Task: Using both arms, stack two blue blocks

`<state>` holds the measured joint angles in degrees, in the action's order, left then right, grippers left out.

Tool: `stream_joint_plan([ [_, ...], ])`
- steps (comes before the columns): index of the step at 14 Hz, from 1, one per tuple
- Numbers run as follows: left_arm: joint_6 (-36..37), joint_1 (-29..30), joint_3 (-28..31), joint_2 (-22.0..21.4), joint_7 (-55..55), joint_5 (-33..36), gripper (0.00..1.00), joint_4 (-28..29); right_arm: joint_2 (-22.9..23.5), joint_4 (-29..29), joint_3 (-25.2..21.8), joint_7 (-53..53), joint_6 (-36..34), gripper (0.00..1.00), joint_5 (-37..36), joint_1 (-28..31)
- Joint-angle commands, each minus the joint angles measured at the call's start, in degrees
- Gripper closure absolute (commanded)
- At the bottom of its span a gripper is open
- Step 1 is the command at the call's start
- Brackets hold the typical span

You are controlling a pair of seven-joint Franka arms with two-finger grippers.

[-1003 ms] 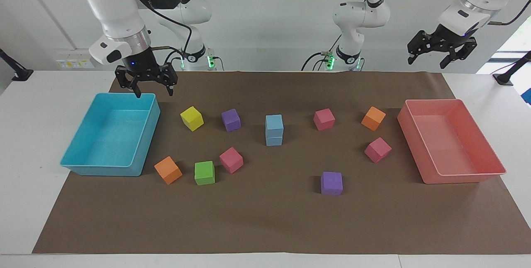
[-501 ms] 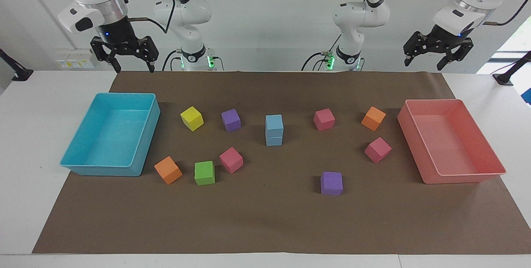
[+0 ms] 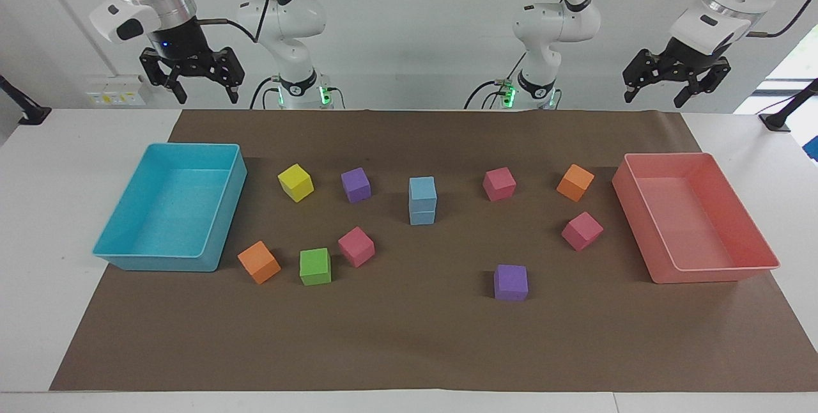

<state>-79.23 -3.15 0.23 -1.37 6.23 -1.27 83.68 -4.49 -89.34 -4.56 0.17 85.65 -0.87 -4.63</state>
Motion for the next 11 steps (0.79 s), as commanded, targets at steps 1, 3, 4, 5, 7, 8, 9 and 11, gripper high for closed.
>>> stream_joint_plan([
  [1, -0.93, 0.87, -0.67, -1.27, -1.13, -0.57, 0.00, 1.05, -1.31, -1.37, -0.19, 0.28, -0.13, 0.00, -0.36, 0.68],
  [3, -0.84, 0.87, -0.67, -1.27, -1.22, -0.57, 0.00, 1.14, -1.31, -1.54, -0.10, 0.28, -0.04, 0.00, -0.36, 0.59],
  [4, -0.84, 0.87, -0.67, -1.27, -1.22, -0.57, 0.00, 1.14, -1.14, -1.28, -0.10, 0.19, 0.13, 0.00, -0.36, 0.59],
  [5, -0.84, 0.87, -0.67, -1.27, -1.22, -0.57, 0.00, 1.14, -0.53, -0.49, -0.01, 0.27, 0.05, 0.00, -0.27, 0.59],
  [7, -0.84, 0.87, -0.58, -1.18, -1.30, -0.57, 0.00, 1.05, -0.43, -0.31, -0.19, 0.36, -0.13, 0.00, 0.08, 0.68],
  [8, -0.84, 0.87, -0.58, -1.27, -1.48, -0.57, 0.00, 1.05, -0.78, -0.66, -0.27, 0.28, -0.39, 0.00, 0.26, 0.68],
  [9, -0.66, 0.87, -0.58, -1.27, -1.48, -0.57, 0.00, 1.05, -1.13, -1.10, -0.28, 0.62, -0.57, 0.00, 0.35, 0.59],
  [11, -0.75, 0.87, -0.58, -1.27, -1.48, -0.66, 0.00, 1.14, -1.40, -1.71, -0.36, 0.63, -1.01, 0.00, 0.35, 0.59],
])
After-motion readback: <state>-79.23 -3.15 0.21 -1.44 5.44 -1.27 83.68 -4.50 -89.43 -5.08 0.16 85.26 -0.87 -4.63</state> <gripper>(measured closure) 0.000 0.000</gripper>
